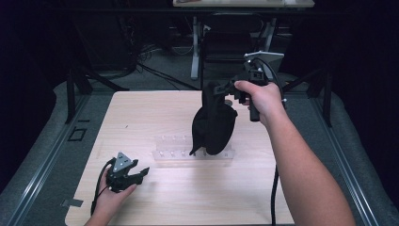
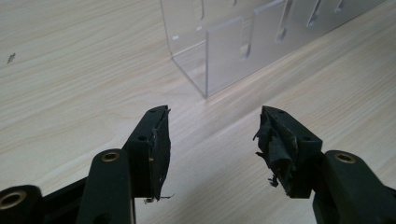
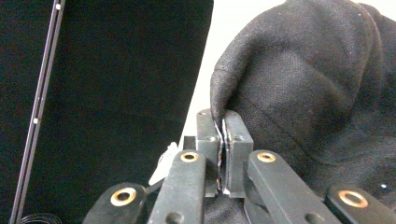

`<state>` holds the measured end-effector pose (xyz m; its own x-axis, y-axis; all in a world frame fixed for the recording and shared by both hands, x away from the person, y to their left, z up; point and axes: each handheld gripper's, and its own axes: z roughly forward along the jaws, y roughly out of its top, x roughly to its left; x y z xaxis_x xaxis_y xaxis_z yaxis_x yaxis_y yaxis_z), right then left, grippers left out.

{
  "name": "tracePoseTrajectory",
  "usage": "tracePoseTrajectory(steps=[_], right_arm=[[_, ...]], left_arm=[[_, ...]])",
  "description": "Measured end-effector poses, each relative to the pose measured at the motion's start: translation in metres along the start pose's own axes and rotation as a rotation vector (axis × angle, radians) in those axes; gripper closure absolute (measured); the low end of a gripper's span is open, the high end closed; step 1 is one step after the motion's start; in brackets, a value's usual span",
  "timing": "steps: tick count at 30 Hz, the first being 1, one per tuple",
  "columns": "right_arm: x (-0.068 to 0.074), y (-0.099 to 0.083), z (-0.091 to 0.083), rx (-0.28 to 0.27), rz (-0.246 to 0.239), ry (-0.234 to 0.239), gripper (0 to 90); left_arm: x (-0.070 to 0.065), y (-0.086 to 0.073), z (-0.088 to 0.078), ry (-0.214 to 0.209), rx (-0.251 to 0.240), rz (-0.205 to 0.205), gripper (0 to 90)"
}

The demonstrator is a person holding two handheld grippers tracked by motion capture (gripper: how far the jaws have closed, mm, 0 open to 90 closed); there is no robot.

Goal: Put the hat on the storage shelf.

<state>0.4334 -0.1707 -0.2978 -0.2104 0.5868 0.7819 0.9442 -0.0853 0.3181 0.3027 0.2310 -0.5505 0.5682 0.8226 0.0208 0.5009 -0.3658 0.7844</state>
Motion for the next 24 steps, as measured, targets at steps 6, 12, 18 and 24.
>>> tracePoseTrajectory(steps=[6,12,18,24], right_arm=[[0.001,-0.001,0.008,-0.001,0.003,0.025,86.1],[0.005,-0.001,0.015,0.000,0.002,0.041,86.2],[0.007,-0.001,0.020,0.011,-0.005,0.049,86.1],[0.008,-0.001,0.022,0.010,-0.004,0.056,85.8]], left_arm=[[-0.015,0.016,-0.001,-0.055,-0.029,0.034,46.3],[-0.034,0.039,0.000,-0.073,-0.048,0.115,48.5],[-0.044,0.056,0.005,-0.108,-0.065,0.109,53.1],[-0.060,0.074,0.012,-0.145,-0.102,0.124,55.0]])
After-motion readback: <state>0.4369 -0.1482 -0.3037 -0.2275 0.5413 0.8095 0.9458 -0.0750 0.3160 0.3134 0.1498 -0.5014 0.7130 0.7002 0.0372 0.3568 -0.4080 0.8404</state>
